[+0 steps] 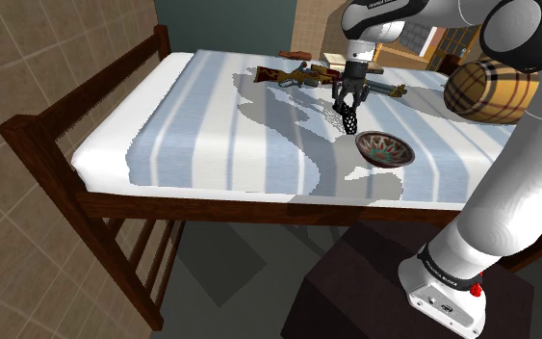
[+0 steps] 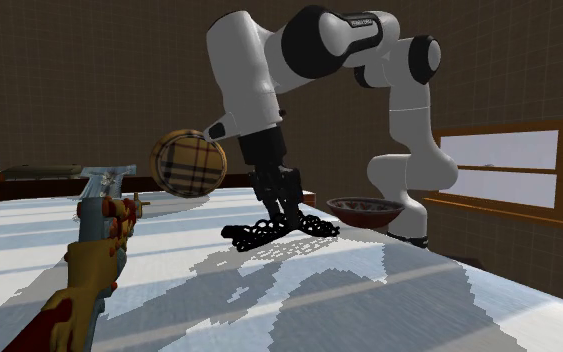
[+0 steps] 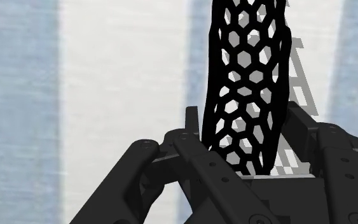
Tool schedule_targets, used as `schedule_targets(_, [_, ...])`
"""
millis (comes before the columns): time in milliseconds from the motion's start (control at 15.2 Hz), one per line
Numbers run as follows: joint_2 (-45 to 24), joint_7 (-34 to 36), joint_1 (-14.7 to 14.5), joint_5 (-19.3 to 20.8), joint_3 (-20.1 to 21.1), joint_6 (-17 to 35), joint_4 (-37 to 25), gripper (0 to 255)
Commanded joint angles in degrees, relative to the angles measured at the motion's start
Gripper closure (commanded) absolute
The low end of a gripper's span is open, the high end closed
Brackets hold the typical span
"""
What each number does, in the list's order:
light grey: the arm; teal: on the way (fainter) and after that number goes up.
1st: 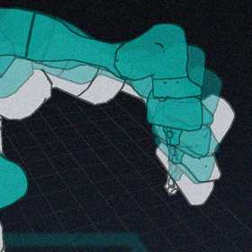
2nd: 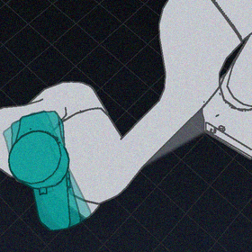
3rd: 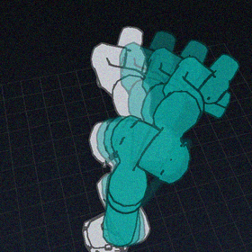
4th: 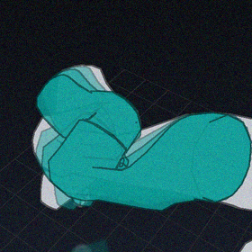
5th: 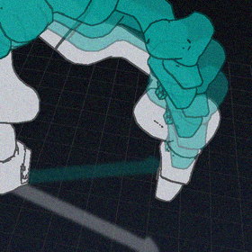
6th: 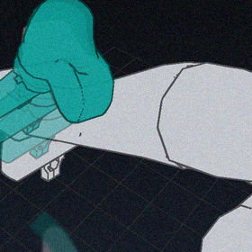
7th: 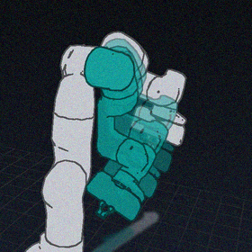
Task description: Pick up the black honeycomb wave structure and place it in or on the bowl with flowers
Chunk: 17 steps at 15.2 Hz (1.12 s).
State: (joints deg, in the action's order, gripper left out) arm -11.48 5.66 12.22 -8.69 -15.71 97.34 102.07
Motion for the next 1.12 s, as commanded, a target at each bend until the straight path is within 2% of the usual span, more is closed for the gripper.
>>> schedule_targets(0, [0.18, 0.1, 0.0, 0.07, -0.01, -0.7, -0.52, 255])
schedule_targets(1056, [1.45, 1.41, 0.25, 0.53, -0.23, -12.53, -11.22, 255])
